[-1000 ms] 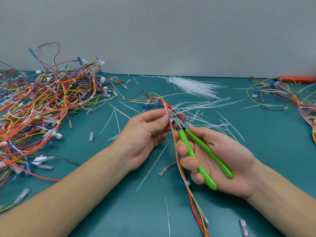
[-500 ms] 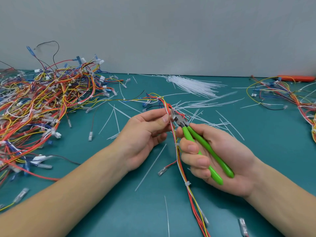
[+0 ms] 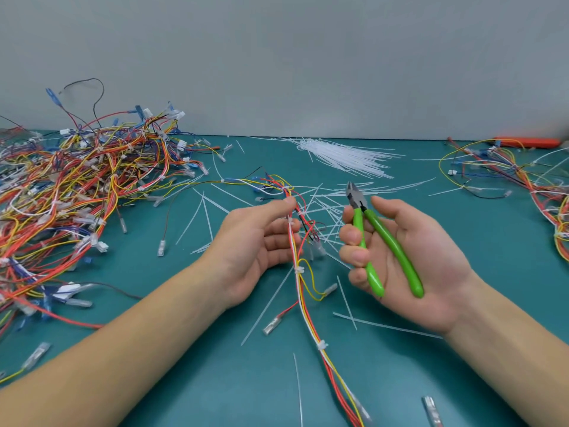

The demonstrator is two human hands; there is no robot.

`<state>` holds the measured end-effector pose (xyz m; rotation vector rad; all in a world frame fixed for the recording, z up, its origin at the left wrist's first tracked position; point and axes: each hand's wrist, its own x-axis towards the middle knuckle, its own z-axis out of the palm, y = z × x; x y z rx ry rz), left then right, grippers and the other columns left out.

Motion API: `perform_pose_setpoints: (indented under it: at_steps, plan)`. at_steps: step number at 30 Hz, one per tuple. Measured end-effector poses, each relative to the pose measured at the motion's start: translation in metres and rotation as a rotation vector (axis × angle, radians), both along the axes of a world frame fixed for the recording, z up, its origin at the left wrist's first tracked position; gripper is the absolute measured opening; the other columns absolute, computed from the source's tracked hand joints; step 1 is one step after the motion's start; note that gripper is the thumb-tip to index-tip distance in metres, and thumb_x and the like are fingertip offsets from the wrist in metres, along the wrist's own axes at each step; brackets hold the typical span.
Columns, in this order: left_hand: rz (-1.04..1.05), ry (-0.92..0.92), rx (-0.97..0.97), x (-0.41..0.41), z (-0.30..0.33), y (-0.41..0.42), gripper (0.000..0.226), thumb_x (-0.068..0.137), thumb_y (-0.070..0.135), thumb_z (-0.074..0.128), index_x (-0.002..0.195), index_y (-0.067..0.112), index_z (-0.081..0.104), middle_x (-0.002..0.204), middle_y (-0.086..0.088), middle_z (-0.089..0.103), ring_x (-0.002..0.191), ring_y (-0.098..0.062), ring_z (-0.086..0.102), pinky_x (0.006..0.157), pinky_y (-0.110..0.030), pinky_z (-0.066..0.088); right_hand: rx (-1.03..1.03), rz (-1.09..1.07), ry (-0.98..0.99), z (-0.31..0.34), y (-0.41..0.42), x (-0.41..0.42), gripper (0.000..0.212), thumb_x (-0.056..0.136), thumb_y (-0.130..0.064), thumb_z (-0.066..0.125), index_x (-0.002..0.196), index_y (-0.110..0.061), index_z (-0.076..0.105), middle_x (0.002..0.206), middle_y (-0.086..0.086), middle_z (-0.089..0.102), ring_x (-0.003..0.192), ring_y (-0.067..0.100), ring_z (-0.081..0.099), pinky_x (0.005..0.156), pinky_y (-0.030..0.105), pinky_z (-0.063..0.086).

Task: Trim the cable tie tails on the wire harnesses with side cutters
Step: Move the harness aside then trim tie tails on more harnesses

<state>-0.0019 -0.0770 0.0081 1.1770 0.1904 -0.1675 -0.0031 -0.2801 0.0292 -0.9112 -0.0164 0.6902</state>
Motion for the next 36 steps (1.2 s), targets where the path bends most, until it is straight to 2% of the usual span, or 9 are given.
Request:
perform_pose_setpoints:
  at_steps: [5,8,12,14,18,22,26,31,36]
  plan:
    - [-0.019,0.003,0.052,0.000,-0.002,0.000,0.015,0.092,0.021,0.073,0.094,0.007,0.070,0.070,-0.004,0.067,0.057,-0.015,0.064,0.058,-0.029,0.060,-0.017,0.132,0.026,-0.004,0.003,-0.003,0.036,0.096,-0.044,0.051,0.100,-0.014,0.069,0.078,0.006,0.061,0.058,0.022,0.061,0.050,0.034,0.055]
    - [-0.023,-0.025,0.077,0.000,-0.004,0.000,0.011,0.087,0.021,0.077,0.086,0.011,0.073,0.071,-0.003,0.065,0.060,-0.016,0.063,0.059,-0.029,0.060,-0.013,0.224,0.066,-0.004,0.002,-0.004,0.044,0.097,-0.047,0.047,0.101,-0.012,0.074,0.083,0.009,0.063,0.062,0.025,0.064,0.053,0.037,0.057]
    - [-0.021,-0.054,0.042,0.000,-0.006,0.000,0.014,0.085,0.013,0.077,0.098,0.010,0.072,0.095,-0.017,0.073,0.083,-0.023,0.070,0.064,-0.030,0.060,-0.055,0.281,0.080,-0.005,0.001,-0.005,0.048,0.097,-0.048,0.046,0.107,-0.009,0.072,0.084,0.012,0.063,0.063,0.027,0.066,0.053,0.039,0.059]
    - [-0.001,-0.059,0.027,-0.001,-0.006,0.000,0.013,0.089,0.008,0.074,0.102,0.007,0.072,0.104,-0.018,0.076,0.086,-0.023,0.073,0.067,-0.031,0.062,-0.064,0.300,0.090,-0.005,0.001,-0.006,0.048,0.096,-0.048,0.046,0.108,-0.008,0.071,0.083,0.013,0.064,0.062,0.028,0.067,0.053,0.039,0.059]
    - [0.031,-0.068,0.000,-0.001,-0.007,0.000,0.006,0.090,0.006,0.071,0.091,0.011,0.074,0.090,-0.010,0.077,0.079,-0.018,0.073,0.066,-0.027,0.061,-0.055,0.338,0.100,-0.005,0.002,-0.007,0.049,0.096,-0.048,0.047,0.107,-0.007,0.071,0.084,0.013,0.065,0.063,0.028,0.068,0.053,0.040,0.060]
    - [0.009,-0.080,-0.036,0.000,-0.007,0.000,0.016,0.087,0.016,0.073,0.100,0.009,0.073,0.091,-0.008,0.077,0.080,-0.018,0.073,0.069,-0.027,0.061,-0.040,0.355,0.098,-0.006,0.003,-0.006,0.049,0.096,-0.049,0.047,0.109,-0.007,0.070,0.085,0.014,0.064,0.064,0.029,0.068,0.054,0.041,0.061]
    - [0.022,-0.071,-0.020,0.001,-0.008,0.001,0.005,0.092,0.009,0.068,0.096,0.010,0.072,0.090,-0.009,0.077,0.080,-0.017,0.073,0.074,-0.027,0.062,0.007,0.375,0.112,-0.009,0.002,-0.005,0.051,0.098,-0.049,0.044,0.110,-0.007,0.070,0.086,0.014,0.066,0.065,0.029,0.069,0.055,0.042,0.061]
    - [-0.002,-0.079,-0.006,0.000,-0.008,0.001,0.012,0.093,0.007,0.066,0.104,0.008,0.070,0.095,-0.012,0.077,0.080,-0.017,0.073,0.072,-0.025,0.061,0.073,0.405,0.140,-0.011,0.001,-0.004,0.052,0.099,-0.049,0.045,0.112,-0.006,0.070,0.086,0.013,0.067,0.066,0.028,0.069,0.056,0.042,0.061]
    - [-0.020,-0.081,0.004,0.000,-0.008,0.001,0.012,0.095,0.007,0.063,0.106,0.009,0.068,0.090,-0.006,0.076,0.077,-0.014,0.073,0.073,-0.025,0.058,0.131,0.431,0.162,-0.012,-0.002,-0.002,0.054,0.101,-0.049,0.042,0.116,-0.005,0.069,0.088,0.013,0.068,0.069,0.028,0.070,0.058,0.043,0.062]
